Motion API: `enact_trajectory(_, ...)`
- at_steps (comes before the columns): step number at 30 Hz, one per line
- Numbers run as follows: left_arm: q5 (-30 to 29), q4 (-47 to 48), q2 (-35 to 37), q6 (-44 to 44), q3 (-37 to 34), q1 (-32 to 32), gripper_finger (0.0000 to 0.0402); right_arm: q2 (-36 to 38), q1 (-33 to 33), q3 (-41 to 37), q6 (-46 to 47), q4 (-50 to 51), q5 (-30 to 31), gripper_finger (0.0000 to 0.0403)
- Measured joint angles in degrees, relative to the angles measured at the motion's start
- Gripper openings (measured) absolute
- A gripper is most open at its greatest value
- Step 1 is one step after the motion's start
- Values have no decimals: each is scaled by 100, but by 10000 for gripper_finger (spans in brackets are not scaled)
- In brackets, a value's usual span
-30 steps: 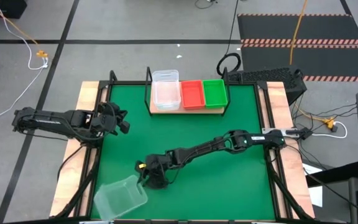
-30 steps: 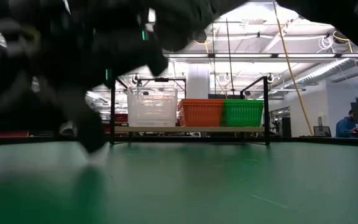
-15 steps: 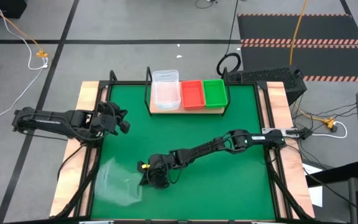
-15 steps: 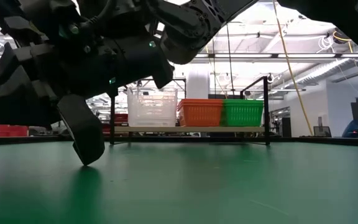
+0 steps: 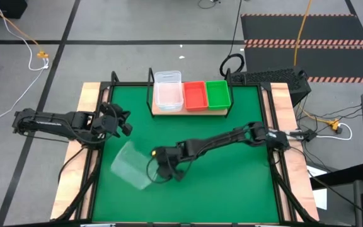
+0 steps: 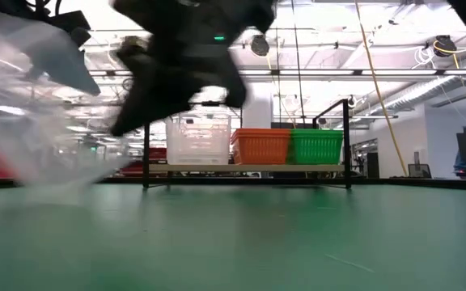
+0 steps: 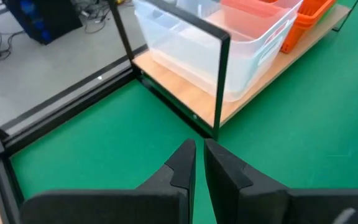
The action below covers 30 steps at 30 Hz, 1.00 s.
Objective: Stack baskets on shelf by color
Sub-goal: Stack the transparent bin on the transparent bins on the shelf
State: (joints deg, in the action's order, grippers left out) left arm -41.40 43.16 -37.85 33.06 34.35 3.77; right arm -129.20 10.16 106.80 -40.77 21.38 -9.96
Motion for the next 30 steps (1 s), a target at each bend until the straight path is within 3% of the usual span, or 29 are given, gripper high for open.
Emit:
enact_trajectory(9,-13,-535,-2,-597,0,2,37,2136,-563,-2141,1635,687,68,1)
enact_trajectory(13,-51,-1062,-2,-1091,0,0,37,2652,-629,-2917,2270,640,-207,0)
enact_trajectory(19,-62,-2049,0,-1903,0,1,37,2626,-682,-3650,2677,-515,-255,13)
enact_trajectory(30,-57,-2673,-2,-2542,0,2,37,2542,-944,-3953,2836,-2015,-194,116)
